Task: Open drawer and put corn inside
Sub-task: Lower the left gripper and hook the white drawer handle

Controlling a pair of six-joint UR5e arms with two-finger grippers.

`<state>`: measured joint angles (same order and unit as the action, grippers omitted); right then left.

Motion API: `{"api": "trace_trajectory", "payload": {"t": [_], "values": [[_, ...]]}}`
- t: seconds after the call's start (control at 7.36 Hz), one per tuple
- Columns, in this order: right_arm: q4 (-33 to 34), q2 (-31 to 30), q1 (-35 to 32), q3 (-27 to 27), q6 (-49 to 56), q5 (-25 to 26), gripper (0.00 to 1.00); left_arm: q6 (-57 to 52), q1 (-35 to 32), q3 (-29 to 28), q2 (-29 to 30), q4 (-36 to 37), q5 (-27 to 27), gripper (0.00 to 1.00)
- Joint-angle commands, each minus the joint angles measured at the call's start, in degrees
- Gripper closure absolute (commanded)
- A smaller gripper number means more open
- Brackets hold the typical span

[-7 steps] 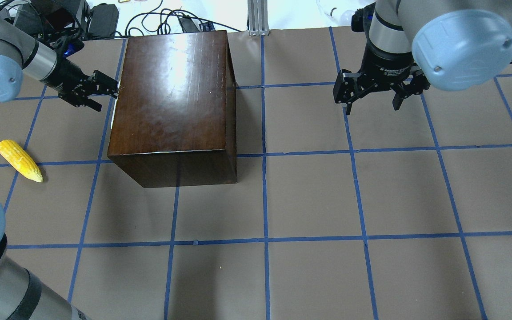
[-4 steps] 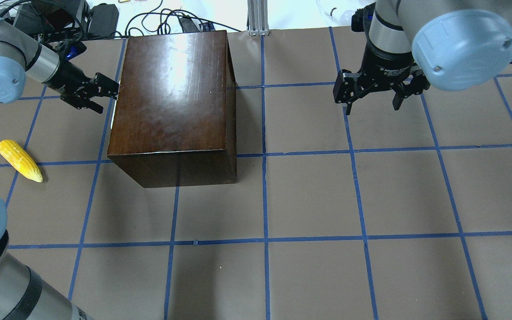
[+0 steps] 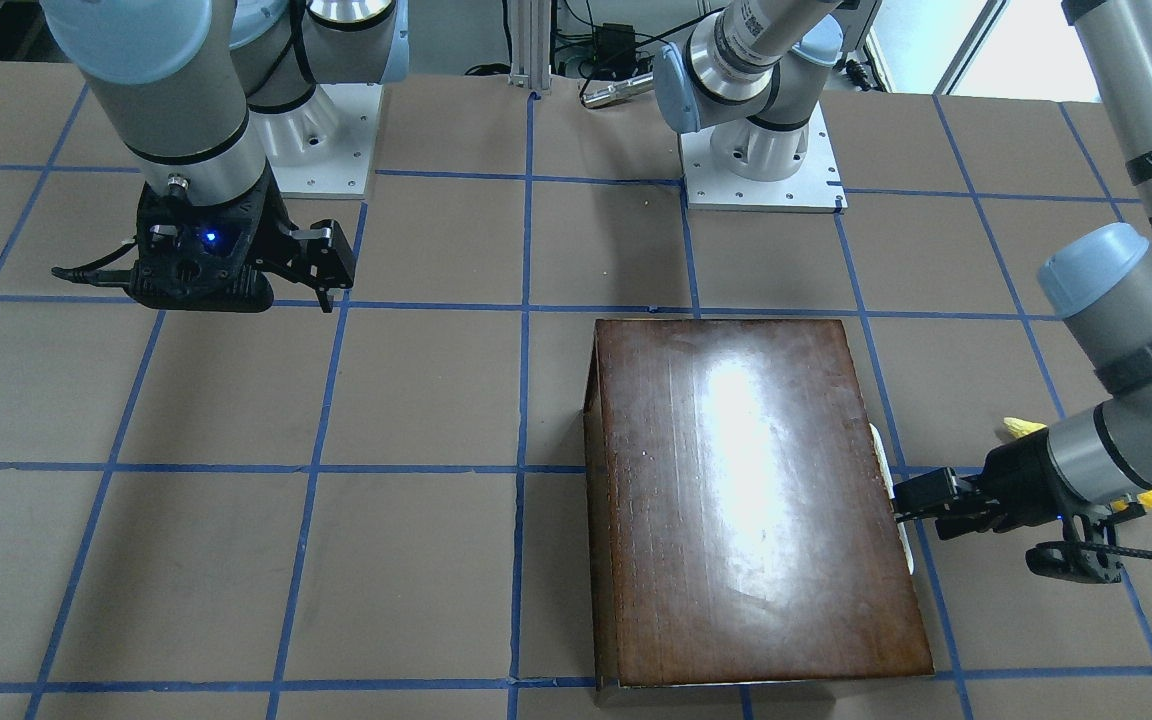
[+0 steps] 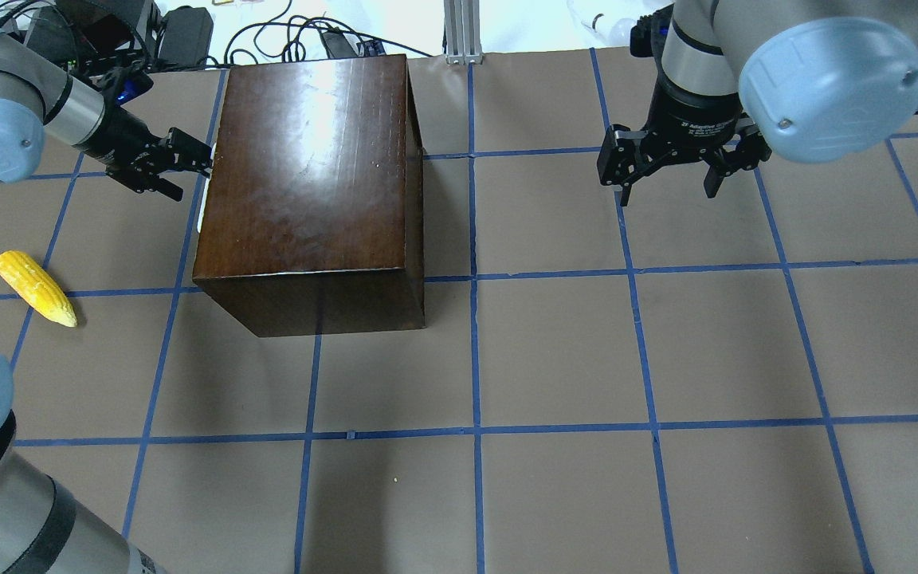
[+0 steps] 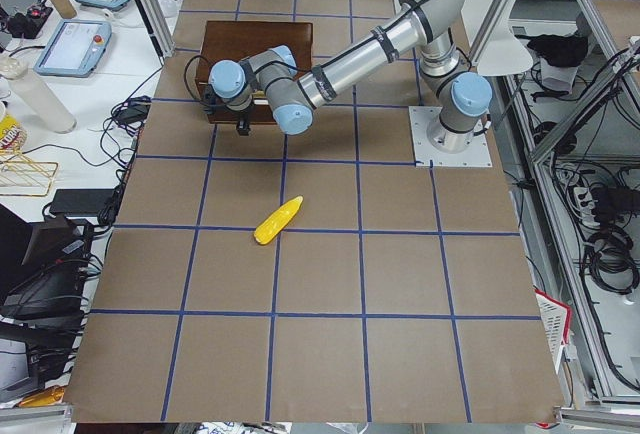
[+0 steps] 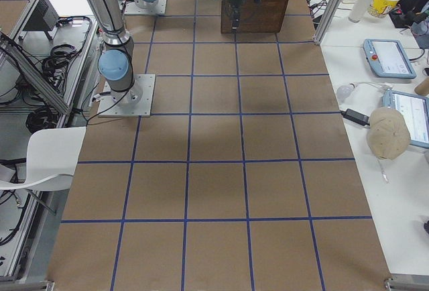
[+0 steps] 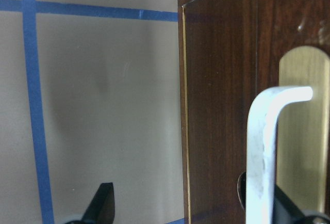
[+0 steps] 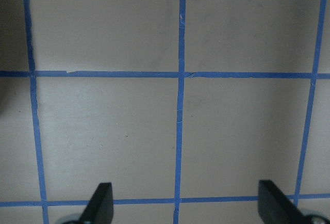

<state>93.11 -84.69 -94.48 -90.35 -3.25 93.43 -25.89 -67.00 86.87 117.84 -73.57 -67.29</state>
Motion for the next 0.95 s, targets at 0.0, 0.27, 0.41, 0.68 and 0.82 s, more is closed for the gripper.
{"api": "trace_trajectory", "payload": {"t": [0.0, 0.27, 0.41, 0.68, 0.82], "values": [[-0.04, 0.05, 0.00, 0.00, 0.00, 0.00, 0.00, -2.14, 0.47, -0.03, 0.02, -0.09, -0.03, 0.00], [0.05, -0.04, 0.00, 0.00, 0.00, 0.00, 0.00, -2.50, 0.56, -0.12, -0.07, -0.09, -0.12, 0.00], [-0.03, -0.04, 0.00, 0.00, 0.00, 0.00, 0.00, -2.85, 0.64, -0.21, -0.07, -0.09, -0.21, 0.00], [0.05, -0.04, 0.00, 0.00, 0.00, 0.00, 0.00, -6.09, 0.64, -0.21, -0.07, -0.17, -0.38, 0.00], [0.05, 0.05, 0.00, 0.00, 0.00, 0.00, 0.00, -6.19, 0.64, -0.21, -0.07, -0.26, -0.38, 0.00]]}}
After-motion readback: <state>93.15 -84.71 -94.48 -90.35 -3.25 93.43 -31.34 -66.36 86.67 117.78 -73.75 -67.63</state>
